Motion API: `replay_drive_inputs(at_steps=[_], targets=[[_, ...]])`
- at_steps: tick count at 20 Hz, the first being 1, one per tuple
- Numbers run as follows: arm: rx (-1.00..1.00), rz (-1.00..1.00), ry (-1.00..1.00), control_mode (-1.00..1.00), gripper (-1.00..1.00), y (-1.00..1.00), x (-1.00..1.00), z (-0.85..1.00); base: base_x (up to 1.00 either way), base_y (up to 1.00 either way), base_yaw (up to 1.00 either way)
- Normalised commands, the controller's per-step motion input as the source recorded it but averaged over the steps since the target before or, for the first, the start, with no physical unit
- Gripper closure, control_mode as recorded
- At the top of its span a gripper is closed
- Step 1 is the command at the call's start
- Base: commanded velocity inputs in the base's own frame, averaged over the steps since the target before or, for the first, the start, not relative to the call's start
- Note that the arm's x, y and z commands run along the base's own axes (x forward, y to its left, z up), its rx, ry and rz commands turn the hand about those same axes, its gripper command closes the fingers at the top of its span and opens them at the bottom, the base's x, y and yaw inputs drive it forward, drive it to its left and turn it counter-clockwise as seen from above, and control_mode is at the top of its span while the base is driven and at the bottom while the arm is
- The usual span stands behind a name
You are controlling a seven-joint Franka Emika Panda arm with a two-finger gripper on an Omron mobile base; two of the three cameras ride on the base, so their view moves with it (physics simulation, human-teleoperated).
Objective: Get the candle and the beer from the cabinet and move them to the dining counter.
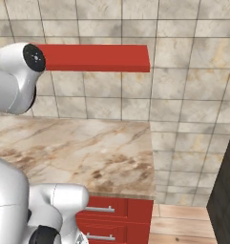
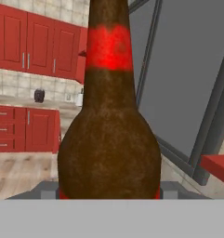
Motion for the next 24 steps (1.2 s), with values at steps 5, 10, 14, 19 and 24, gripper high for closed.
replay_drive_inputs(at_steps=[5, 10, 14, 19, 24], targets=[[-0.01, 0.0, 0.0, -1.0, 1.0, -0.07, -0.94, -0.38, 0.0, 0.0, 0.0], [0.0, -0.01, 0.03, -1.0, 1.0, 0.0, -0.48, -0.35, 0.0, 0.0, 0.0], [0.0, 0.0, 0.0, -1.0, 1.0, 0.0, -0.01, -0.09, 0.0, 0.0, 0.0], [0.0, 0.01, 0.0, 1.0, 1.0, 0.0, -0.03, -0.14, -0.29, 0.06, 0.09], [0.0, 0.0, 0.0, 1.0, 1.0, 0.0, 0.0, 0.0, -0.69, 0.07, 0.3]])
